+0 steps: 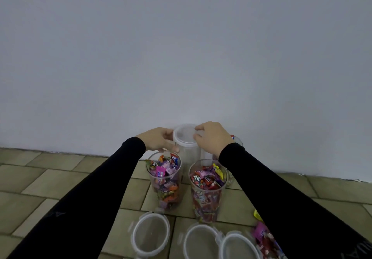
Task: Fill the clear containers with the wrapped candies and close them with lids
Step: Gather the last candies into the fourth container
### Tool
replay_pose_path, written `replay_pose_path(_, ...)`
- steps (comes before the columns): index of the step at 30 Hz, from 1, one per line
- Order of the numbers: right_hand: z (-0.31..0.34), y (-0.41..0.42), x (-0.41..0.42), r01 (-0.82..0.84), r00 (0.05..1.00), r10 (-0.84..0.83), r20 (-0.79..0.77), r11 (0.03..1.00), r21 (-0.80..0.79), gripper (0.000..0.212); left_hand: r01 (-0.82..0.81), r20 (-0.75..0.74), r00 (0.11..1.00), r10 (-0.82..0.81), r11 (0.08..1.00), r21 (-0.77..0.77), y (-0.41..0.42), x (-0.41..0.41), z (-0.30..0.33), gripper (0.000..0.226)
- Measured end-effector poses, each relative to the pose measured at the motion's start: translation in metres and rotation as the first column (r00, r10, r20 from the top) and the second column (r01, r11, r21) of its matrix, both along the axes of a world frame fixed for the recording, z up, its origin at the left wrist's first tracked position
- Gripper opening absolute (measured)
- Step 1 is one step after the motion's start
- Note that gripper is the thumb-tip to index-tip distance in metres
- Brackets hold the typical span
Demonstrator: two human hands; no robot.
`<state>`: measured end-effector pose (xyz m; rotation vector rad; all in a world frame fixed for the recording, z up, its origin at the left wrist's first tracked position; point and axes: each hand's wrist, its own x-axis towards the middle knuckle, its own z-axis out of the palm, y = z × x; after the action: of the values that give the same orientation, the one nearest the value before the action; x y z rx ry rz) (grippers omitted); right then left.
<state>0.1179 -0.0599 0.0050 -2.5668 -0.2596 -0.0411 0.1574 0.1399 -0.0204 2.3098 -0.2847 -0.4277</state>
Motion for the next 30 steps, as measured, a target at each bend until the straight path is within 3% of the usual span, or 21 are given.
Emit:
replay_pose_path(5,0.013,-0.003,-0.017,0.010,0.992,-0.033,0.122,0.983,0.184,0.038,0.018,0.076,0.997,-0.010,0.995,-0.098,-0.002,-0.007,0.026,0.048)
replay_pose_path(12,0.040,-0.025,-0.048,0.040,0.933,-0.201,0.299,0.883,0.468,0.035,0.080,0.358,0.933,0.039,0.947,-0.312,-0.035,-0.040,0.064,0.052)
replay_pose_path(18,0.045,-0.064,-0.096,0.000,0.858,-0.363,0.364,0.708,0.706,0.031,0.088,0.577,0.808,0.123,0.942,-0.324,-0.102,-0.094,0.073,0.049)
replay_pose_path(23,0.046,-0.104,-0.133,-0.020,0.795,-0.441,0.418,0.668,0.744,0.028,0.124,0.699,0.701,0.144,0.940,-0.317,-0.158,-0.131,0.062,0.058)
replay_pose_path(26,0.044,-0.132,-0.158,-0.024,0.776,-0.456,0.435,0.669,0.743,0.029,0.128,0.691,0.699,0.183,0.919,-0.373,-0.196,-0.156,0.051,0.054)
replay_pose_path(30,0.035,-0.171,-0.191,-0.026,0.770,-0.455,0.447,0.679,0.734,0.033,0.142,0.646,0.746,0.165,0.907,-0.396,-0.237,-0.186,0.032,0.071)
